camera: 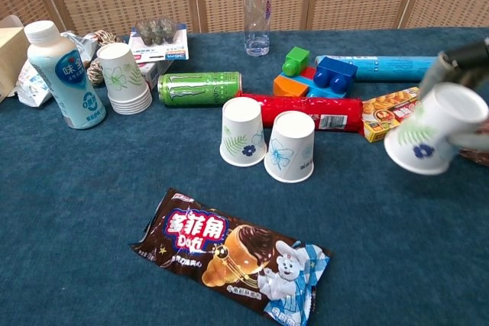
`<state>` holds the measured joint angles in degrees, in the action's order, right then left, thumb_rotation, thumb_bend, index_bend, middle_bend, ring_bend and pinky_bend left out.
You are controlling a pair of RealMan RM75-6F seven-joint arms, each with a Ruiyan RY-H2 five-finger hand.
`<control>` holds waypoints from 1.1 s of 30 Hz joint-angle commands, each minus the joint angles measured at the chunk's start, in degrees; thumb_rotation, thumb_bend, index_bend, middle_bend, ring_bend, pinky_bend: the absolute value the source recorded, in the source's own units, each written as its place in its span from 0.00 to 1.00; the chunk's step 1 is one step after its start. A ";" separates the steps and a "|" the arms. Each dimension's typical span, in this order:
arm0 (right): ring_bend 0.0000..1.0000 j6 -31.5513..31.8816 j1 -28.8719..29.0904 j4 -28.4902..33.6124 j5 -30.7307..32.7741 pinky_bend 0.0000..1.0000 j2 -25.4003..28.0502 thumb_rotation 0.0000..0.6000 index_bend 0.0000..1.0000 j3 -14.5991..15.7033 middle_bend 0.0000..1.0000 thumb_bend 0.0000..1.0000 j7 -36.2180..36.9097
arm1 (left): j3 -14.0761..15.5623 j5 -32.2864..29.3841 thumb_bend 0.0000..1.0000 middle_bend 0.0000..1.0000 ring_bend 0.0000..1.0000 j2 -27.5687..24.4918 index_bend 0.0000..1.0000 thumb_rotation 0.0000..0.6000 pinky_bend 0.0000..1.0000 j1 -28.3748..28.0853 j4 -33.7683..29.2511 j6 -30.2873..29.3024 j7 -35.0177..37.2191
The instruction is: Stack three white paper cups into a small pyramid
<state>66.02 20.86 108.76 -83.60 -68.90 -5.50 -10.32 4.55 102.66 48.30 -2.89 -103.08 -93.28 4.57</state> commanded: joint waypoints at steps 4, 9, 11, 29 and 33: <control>0.30 -2.30 5.38 9.24 6.62 0.33 1.68 1.00 0.40 -5.55 0.40 0.36 -10.59 | -0.37 -0.39 0.29 0.00 0.00 0.21 0.00 1.00 0.00 0.32 -0.01 -0.37 -0.68; 0.30 -3.86 10.28 13.97 15.38 0.33 -0.44 1.00 0.39 -8.49 0.40 0.37 -19.80 | -0.22 0.25 0.29 0.00 0.00 -0.02 0.00 1.00 0.00 0.50 0.00 -0.60 -0.19; 0.30 -3.79 12.64 15.12 18.81 0.33 -1.90 1.00 0.39 -9.36 0.40 0.37 -24.02 | -0.25 0.25 0.29 0.00 0.00 -0.12 0.00 1.00 0.00 0.56 0.06 -0.74 0.28; 0.30 5.26 31.04 13.84 42.43 0.33 -16.71 1.00 0.39 -13.90 0.39 0.36 -46.10 | -0.54 -0.17 0.29 0.00 0.00 -1.05 0.00 1.00 0.00 0.53 0.90 -0.78 3.66; 0.30 6.22 33.39 11.44 44.91 0.33 -18.11 1.00 0.39 -13.78 0.39 0.37 -47.60 | -0.70 -0.56 0.29 0.00 0.00 -1.07 0.00 1.00 0.00 0.38 0.98 -0.42 3.93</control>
<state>71.74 53.55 120.89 -39.34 -86.41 -19.19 -57.29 3.87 102.13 47.23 -2.49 -102.11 -93.71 8.47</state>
